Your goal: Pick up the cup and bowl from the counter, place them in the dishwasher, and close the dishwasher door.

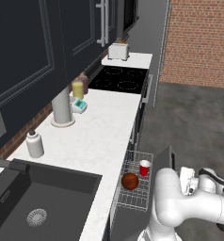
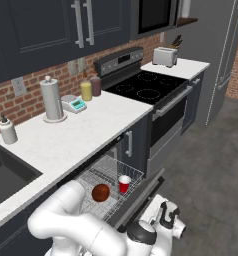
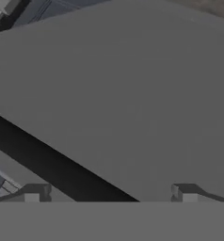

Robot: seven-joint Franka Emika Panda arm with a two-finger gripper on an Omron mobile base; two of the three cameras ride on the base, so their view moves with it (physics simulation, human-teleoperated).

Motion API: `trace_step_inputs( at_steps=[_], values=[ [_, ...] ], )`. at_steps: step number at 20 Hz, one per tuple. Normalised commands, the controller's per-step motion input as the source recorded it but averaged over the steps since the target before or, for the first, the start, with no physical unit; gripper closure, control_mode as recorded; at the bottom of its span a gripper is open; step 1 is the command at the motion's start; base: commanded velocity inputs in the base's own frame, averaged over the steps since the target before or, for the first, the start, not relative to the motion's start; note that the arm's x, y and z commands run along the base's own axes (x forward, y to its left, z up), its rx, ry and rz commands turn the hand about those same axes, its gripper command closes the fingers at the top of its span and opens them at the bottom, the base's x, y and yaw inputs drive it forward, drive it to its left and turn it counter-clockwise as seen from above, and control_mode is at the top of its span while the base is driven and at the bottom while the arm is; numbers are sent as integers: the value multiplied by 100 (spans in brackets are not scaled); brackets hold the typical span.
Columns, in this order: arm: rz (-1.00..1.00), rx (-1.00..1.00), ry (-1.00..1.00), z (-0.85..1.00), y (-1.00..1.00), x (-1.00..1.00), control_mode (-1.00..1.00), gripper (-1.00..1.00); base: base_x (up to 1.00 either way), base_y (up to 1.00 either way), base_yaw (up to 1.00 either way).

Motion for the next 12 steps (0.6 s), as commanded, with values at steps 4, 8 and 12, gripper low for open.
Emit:
trace_step_inputs(
  at_steps=[4, 8, 12],
  values=[
    [15, 52, -18, -100, 100, 0, -100, -100, 0, 0, 0],
    [10, 47, -11, -100, 100, 4, -100, -100, 0, 0, 0],
    [10, 46, -6, -100, 100, 8, -100, -100, 0, 0, 0]
  ],
)
